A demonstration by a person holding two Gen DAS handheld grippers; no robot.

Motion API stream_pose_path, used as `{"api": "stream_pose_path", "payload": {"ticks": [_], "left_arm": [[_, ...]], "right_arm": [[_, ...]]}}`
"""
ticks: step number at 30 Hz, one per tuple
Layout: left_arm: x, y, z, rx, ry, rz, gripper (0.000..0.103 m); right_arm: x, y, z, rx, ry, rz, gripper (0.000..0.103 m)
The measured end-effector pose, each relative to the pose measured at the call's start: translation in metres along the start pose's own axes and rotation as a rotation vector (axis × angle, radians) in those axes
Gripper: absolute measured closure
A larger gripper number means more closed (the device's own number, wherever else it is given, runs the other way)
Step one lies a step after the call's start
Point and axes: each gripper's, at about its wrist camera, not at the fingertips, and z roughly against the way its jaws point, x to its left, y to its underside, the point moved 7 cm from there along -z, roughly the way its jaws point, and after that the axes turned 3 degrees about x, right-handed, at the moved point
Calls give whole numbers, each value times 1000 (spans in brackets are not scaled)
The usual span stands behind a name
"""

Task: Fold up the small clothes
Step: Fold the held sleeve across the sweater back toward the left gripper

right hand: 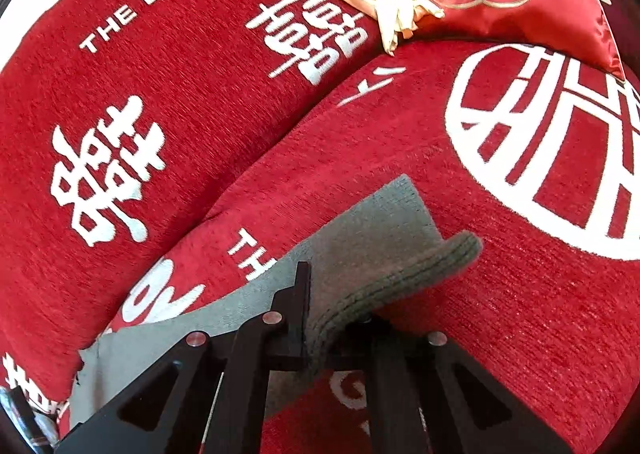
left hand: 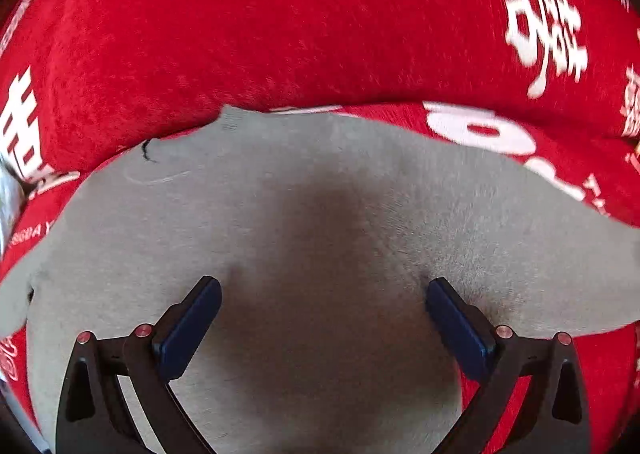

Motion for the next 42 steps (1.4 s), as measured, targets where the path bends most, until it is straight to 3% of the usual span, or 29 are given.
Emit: {"api": "stream_pose_path", "payload": {"ticks": [3,8,17,22,27,32,34,36,42], "left_arm": [[20,6,9,-2,39,6,0],[70,16,25,-33,21,-5,0],[186,45,43,-42,-15,15,0],[228,52,35,-36,29,58,0],[265,72,13,-12,101,172,0],[273,68,28,-20,141,183,0],[274,70,34,-50,115,165,0],[273,71,31,-38,102,155,0],[278,74,21,5,155,192,0]], "right_arm": [[8,0,8,-17,-22,11,97],[29,8,18,-31,-49,42,97],[72,39,16,4,-15,61,97],[115,48,28,12,21,123,97],[163,69,41,17,15,172,97],[196,82,51,-2,34,197,97],[210,88,53,-8,48,217,97],[225,94,53,-13,57,239,97],[274,120,50,-16,47,284,97]]}}
